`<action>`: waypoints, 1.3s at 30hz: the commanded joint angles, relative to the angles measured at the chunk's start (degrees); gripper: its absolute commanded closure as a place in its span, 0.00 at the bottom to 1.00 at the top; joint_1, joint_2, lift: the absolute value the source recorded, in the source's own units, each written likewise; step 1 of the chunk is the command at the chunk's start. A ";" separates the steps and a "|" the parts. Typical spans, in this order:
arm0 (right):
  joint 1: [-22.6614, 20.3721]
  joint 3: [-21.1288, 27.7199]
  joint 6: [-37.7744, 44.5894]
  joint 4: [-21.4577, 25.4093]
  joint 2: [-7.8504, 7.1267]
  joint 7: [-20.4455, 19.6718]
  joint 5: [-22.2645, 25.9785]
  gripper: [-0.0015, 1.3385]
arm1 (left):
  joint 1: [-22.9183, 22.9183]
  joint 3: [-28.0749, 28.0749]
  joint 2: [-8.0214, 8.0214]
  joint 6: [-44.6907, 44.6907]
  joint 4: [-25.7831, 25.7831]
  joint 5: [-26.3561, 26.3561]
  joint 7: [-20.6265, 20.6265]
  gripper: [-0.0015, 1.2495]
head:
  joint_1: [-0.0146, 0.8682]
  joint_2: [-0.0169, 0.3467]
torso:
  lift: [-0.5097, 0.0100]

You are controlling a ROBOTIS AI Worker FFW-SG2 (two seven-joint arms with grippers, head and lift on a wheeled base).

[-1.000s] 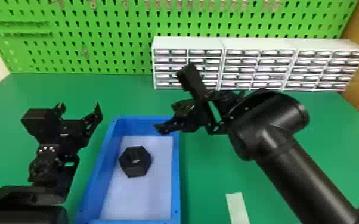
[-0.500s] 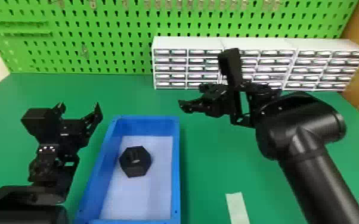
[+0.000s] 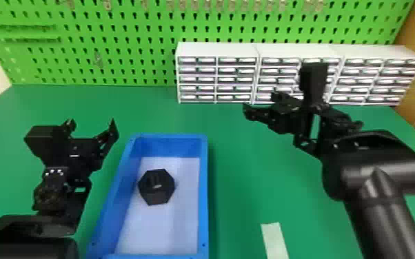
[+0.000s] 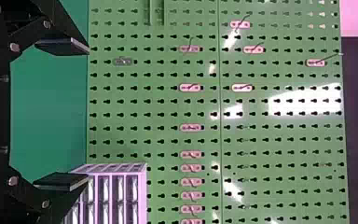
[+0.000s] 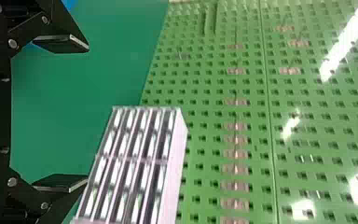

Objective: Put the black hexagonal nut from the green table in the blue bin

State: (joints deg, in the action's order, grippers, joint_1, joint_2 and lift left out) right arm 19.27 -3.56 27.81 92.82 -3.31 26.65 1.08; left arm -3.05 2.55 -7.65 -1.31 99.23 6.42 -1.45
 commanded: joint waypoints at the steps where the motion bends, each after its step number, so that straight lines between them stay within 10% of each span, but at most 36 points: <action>1: -2.57 2.24 -3.82 0.08 0.23 -2.83 1.03 0.22 | -0.02 0.00 0.00 0.00 0.00 0.00 -0.05 0.24 | 0.79 0.19 | 0.79; 18: -10.92 4.44 -19.29 -0.62 2.96 -15.40 1.03 0.22 | 0.24 -0.09 0.00 0.00 0.00 0.00 -0.05 0.24 | 0.79 0.19 | 0.79; 39: -15.40 6.37 -28.08 -2.64 3.36 -17.77 2.00 0.22 | 1.56 -0.79 0.09 0.00 -2.55 1.41 -0.05 0.24 | 0.79 0.19 | 0.79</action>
State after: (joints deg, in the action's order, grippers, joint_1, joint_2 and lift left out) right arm 4.29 2.51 -0.05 90.18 0.00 8.96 3.61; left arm -1.61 2.01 -7.56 -1.30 97.27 7.57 -1.49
